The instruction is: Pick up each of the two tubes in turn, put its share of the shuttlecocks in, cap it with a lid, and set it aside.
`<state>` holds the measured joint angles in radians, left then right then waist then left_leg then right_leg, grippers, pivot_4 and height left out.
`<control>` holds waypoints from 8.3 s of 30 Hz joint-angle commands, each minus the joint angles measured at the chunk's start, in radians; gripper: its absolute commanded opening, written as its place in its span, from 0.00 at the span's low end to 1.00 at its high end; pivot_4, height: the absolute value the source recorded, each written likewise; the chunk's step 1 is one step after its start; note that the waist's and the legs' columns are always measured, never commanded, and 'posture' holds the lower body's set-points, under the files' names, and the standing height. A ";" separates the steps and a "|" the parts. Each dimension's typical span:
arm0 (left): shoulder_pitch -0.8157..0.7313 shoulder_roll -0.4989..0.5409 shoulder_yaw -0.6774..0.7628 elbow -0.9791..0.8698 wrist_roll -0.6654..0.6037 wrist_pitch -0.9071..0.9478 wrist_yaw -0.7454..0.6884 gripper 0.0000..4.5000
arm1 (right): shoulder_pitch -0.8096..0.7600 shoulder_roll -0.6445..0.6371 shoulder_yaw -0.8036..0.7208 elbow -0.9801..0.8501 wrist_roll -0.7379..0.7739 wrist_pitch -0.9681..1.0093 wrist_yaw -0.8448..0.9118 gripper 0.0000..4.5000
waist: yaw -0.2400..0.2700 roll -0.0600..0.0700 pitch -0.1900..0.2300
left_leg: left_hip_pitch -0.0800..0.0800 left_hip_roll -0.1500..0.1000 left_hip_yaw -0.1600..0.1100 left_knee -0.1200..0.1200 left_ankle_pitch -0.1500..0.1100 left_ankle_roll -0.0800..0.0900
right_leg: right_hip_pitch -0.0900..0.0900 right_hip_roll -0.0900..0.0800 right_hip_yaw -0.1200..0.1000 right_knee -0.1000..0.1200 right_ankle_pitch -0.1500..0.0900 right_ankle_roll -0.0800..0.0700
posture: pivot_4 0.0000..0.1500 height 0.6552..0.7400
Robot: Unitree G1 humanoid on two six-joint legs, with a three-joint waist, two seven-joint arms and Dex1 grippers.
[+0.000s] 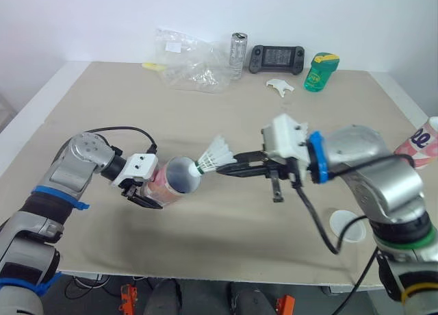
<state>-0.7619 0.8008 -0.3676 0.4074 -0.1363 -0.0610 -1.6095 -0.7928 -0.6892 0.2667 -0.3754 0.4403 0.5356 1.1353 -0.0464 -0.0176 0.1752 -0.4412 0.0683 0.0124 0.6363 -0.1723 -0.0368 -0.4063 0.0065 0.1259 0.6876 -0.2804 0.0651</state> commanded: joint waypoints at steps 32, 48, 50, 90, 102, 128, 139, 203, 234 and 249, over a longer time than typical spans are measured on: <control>0.082 -0.003 0.003 -0.033 0.027 0.023 -0.004 0.65 | 0.463 -0.278 -0.672 0.447 -0.061 -0.024 -0.201 0.75 | -0.001 0.003 -0.005 | 0.003 -0.006 -0.008 0.000 0.000 0.000 | 0.002 -0.005 -0.008 0.011 -0.010 -0.003 | 1.00 0.81; 0.111 0.001 0.041 -0.080 0.037 0.063 -0.005 0.65 | 0.241 -0.160 -0.484 0.877 -0.154 -0.114 -0.216 0.75 | -0.004 0.006 -0.005 | 0.003 -0.007 -0.007 0.000 0.000 0.000 | 0.003 -0.005 -0.006 0.011 -0.010 -0.003 | 1.00 0.81; 0.111 0.002 0.042 -0.082 0.038 0.066 -0.005 0.65 | 0.216 -0.146 -0.469 0.907 -0.160 -0.123 -0.216 0.75 | -0.003 0.006 -0.005 | 0.003 -0.007 -0.007 -0.001 0.000 0.000 | 0.003 -0.005 -0.006 0.011 -0.010 -0.004 | 1.00 0.81; 0.092 -0.031 0.032 -0.083 0.029 0.093 -0.005 0.65 | -0.031 -0.025 -0.019 0.041 -0.030 -0.125 0.082 0.02 | 0.013 0.007 -0.006 | 0.000 -0.008 -0.011 0.000 -0.001 0.001 | 0.003 -0.008 -0.012 0.011 -0.012 -0.006 | 1.00 0.81; 0.112 -0.034 0.052 -0.105 0.035 0.113 -0.004 0.65 | -0.140 0.086 0.100 0.130 -0.081 -0.101 0.175 0.40 | 0.013 0.007 -0.006 | 0.000 -0.007 -0.013 0.000 -0.001 0.001 | 0.002 -0.007 -0.014 0.012 -0.011 -0.010 | 1.00 0.81; 0.142 -0.029 0.061 -0.120 0.048 0.104 -0.002 0.65 | 0.152 -0.168 -0.451 0.699 -0.170 -0.180 -0.233 0.82 | 0.007 0.007 -0.006 | 0.000 -0.009 -0.013 -0.001 -0.001 0.001 | 0.003 -0.008 -0.014 0.011 -0.012 -0.010 | 1.00 0.81; 0.147 -0.022 0.067 -0.123 0.054 0.098 -0.002 0.65 | -0.019 -0.034 -0.345 1.120 -0.280 -0.303 -0.255 0.82 | -0.004 0.008 -0.006 | 0.003 -0.010 -0.012 -0.001 -0.001 0.001 | 0.005 -0.009 -0.013 0.011 -0.011 -0.009 | 1.00 0.81; 0.150 -0.043 0.079 -0.138 0.056 0.132 0.008 0.65 | -0.287 0.144 0.093 0.260 -0.105 -0.129 0.307 0.98 | 0.004 0.010 -0.006 | 0.002 -0.010 -0.014 0.000 -0.001 0.001 | 0.005 -0.009 -0.016 0.012 -0.012 -0.009 | 1.00 0.81; 0.170 -0.058 0.113 -0.134 0.028 0.207 0.031 0.65 | -0.489 0.513 0.425 0.839 -0.517 -0.548 0.378 0.02 | 0.002 0.009 -0.007 | 0.002 -0.010 -0.017 -0.001 -0.001 0.000 | 0.006 -0.009 -0.018 0.012 -0.012 -0.010 | 1.00 0.81; 0.191 -0.072 0.118 -0.133 0.035 0.186 0.061 0.65 | -0.562 0.327 0.188 0.784 -0.204 -0.371 0.479 0.02 | 0.011 0.008 -0.007 | 0.003 -0.004 -0.019 -0.001 0.001 -0.002 | 0.006 -0.003 -0.019 0.014 -0.010 -0.015 | 1.00 0.81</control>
<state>-0.5896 0.7450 -0.2005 0.2628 -0.1228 0.1307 -1.5552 -1.3348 -0.3215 0.4895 0.4485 0.1922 0.1564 1.5717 -0.0354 -0.0092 0.1684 -0.4383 0.0631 -0.0061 0.6350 -0.1717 -0.0390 -0.4003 0.0022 0.1064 0.7006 -0.2909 0.0510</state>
